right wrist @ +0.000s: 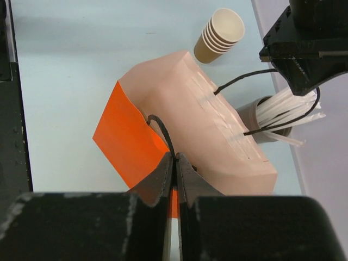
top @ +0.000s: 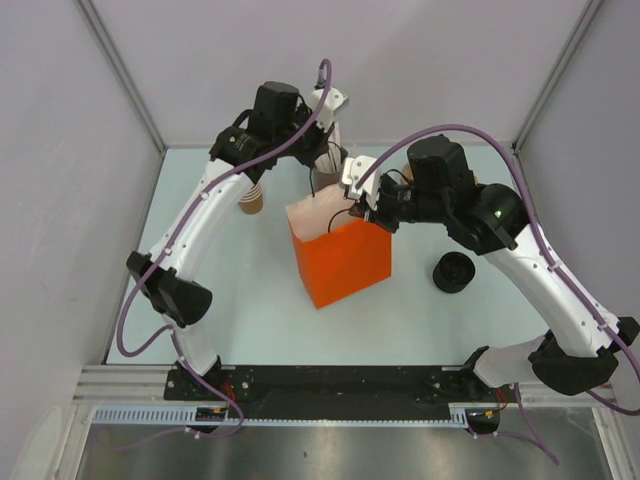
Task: Pack the takeout coffee
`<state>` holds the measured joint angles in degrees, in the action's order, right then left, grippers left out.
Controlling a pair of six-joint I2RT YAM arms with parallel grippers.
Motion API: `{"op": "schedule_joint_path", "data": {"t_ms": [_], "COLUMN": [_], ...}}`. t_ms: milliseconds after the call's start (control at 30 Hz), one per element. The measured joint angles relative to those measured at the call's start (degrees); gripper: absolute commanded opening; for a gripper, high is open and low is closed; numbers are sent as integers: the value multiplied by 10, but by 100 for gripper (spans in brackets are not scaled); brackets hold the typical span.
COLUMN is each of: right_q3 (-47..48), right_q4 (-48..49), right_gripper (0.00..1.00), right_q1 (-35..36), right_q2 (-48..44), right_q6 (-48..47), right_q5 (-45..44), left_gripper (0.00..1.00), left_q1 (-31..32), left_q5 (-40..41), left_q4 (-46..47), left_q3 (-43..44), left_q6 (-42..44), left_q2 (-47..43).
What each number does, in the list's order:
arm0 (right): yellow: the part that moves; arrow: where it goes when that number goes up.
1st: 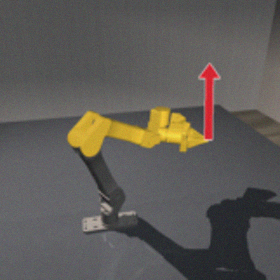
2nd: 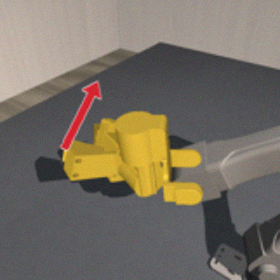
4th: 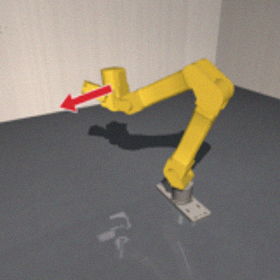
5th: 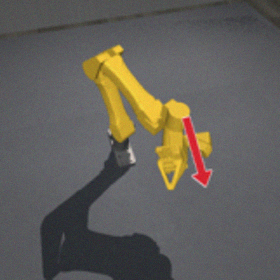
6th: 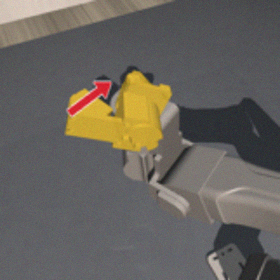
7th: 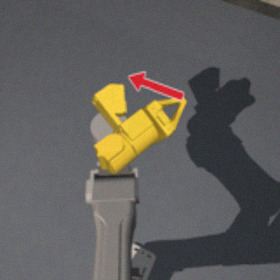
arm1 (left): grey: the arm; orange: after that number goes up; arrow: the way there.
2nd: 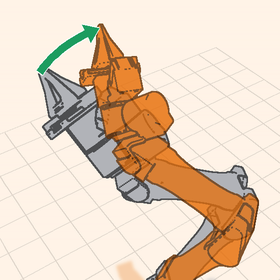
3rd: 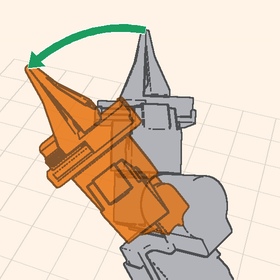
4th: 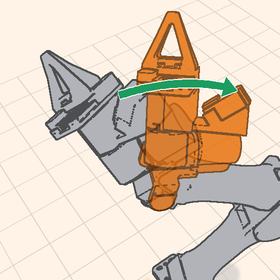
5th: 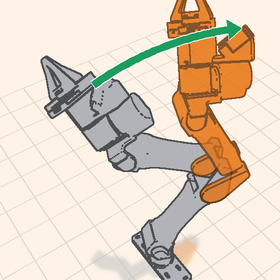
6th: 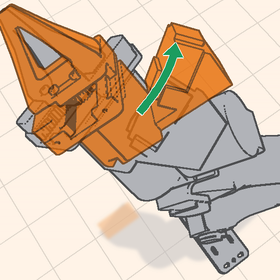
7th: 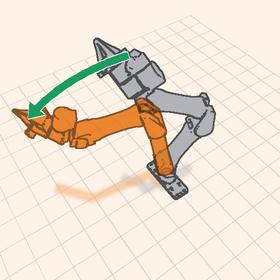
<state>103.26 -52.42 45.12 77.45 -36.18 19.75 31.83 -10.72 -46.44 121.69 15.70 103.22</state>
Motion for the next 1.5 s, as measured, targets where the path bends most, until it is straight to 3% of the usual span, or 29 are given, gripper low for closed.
{"op": "schedule_joint_path", "data": {"t_ms": [333,1500], "right_q3": [-47,-51], "right_q4": [-1,-5], "right_gripper": [6,6], "right_q1": [5,0], "right_q2": [-14,-54], "right_q6": [2,3], "right_q5": [3,33], "left_gripper": [2,2], "left_q1": [31,64], "left_q5": [-5,-21], "left_q4": [11,47], "left_q3": [28,57], "left_q6": [5,2], "left_q2": [27,73]}}
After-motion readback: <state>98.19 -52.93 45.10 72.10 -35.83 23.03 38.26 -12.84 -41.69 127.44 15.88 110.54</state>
